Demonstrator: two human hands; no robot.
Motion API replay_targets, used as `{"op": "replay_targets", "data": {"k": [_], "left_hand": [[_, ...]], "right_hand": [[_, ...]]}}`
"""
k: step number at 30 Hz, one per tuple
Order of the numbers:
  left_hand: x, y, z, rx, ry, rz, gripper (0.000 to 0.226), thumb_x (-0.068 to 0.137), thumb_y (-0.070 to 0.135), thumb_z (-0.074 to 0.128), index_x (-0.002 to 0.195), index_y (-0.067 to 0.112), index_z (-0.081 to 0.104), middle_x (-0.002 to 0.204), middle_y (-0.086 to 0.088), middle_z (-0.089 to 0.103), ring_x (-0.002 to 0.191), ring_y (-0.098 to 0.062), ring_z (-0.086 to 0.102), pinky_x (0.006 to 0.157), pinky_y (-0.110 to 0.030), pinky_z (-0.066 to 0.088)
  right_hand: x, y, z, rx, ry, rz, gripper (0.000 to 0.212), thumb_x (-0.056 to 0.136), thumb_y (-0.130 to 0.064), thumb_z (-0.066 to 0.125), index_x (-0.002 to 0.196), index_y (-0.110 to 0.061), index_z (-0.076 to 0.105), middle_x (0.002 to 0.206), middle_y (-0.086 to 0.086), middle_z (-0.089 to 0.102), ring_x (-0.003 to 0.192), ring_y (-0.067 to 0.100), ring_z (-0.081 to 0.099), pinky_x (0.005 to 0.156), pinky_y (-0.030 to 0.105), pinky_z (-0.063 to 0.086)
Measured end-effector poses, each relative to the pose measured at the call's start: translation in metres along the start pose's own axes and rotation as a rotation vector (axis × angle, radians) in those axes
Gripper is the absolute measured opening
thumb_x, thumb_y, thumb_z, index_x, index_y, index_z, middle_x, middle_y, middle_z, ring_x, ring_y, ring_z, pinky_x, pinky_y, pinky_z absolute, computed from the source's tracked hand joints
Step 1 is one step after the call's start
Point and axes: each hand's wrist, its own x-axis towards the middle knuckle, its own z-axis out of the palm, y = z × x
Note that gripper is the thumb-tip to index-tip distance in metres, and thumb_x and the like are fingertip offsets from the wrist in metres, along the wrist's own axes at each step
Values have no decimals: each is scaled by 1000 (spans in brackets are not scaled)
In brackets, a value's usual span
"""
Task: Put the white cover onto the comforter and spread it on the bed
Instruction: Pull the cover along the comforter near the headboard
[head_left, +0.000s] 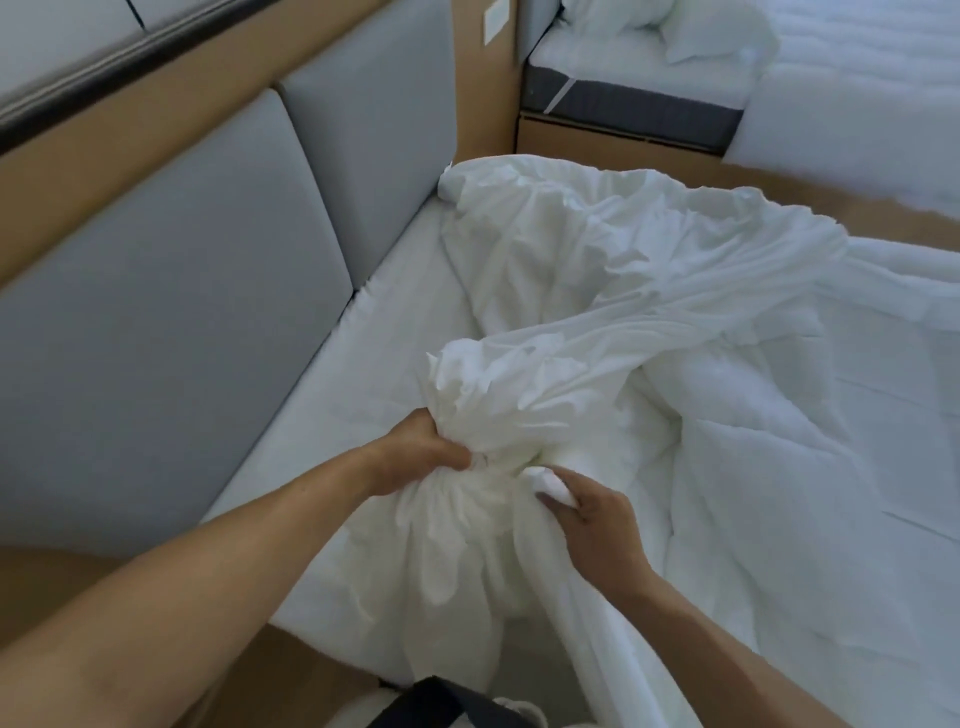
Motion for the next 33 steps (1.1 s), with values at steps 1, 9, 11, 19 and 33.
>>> {"op": "replay_targets", "data": {"k": [1, 9, 11, 19, 33], "left_hand": [[1, 3, 0, 4, -24, 10, 61, 58, 13, 72, 117, 18, 60, 113, -8, 69, 104, -27, 68, 89, -43, 57], [3, 30, -15, -110, -55, 86, 51, 65, 2, 71, 115, 10, 63, 102, -11, 73, 91, -26, 72, 74, -36, 59], [2, 38, -17, -103, -49, 104, 55, 60, 6, 69, 115, 11, 63, 103, -10, 73, 92, -26, 72, 75, -36, 59], [1, 47, -5, 1, -49, 133, 56, 61, 7, 71, 115, 19, 62, 106, -3, 70, 93, -13, 70, 70, -23, 55], [11, 48, 9, -205, -47, 77, 56, 62, 3, 66, 118, 9, 63, 102, -20, 71, 89, -35, 71, 76, -44, 59]], "right_hand": [[8, -15, -16, 83, 77, 23, 19, 94, -18, 66, 110, -24, 75, 90, -20, 72, 85, -3, 66, 76, 19, 51], [48, -67, -31, -20, -46, 16, 20, 93, -33, 66, 93, -26, 47, 75, -16, 57, 68, 4, 55, 63, 20, 38], [44, -56, -12, -203, -143, 39, 17, 94, -40, 64, 92, -26, 55, 74, -12, 58, 71, 15, 55, 66, 28, 38], [54, -53, -11, -274, -56, -43, 24, 96, -46, 57, 113, -36, 72, 99, -9, 69, 98, 14, 61, 75, 26, 39], [60, -57, -6, -459, -161, -208, 31, 103, -35, 45, 121, -28, 70, 106, -1, 64, 108, 22, 53, 81, 27, 39]]}}
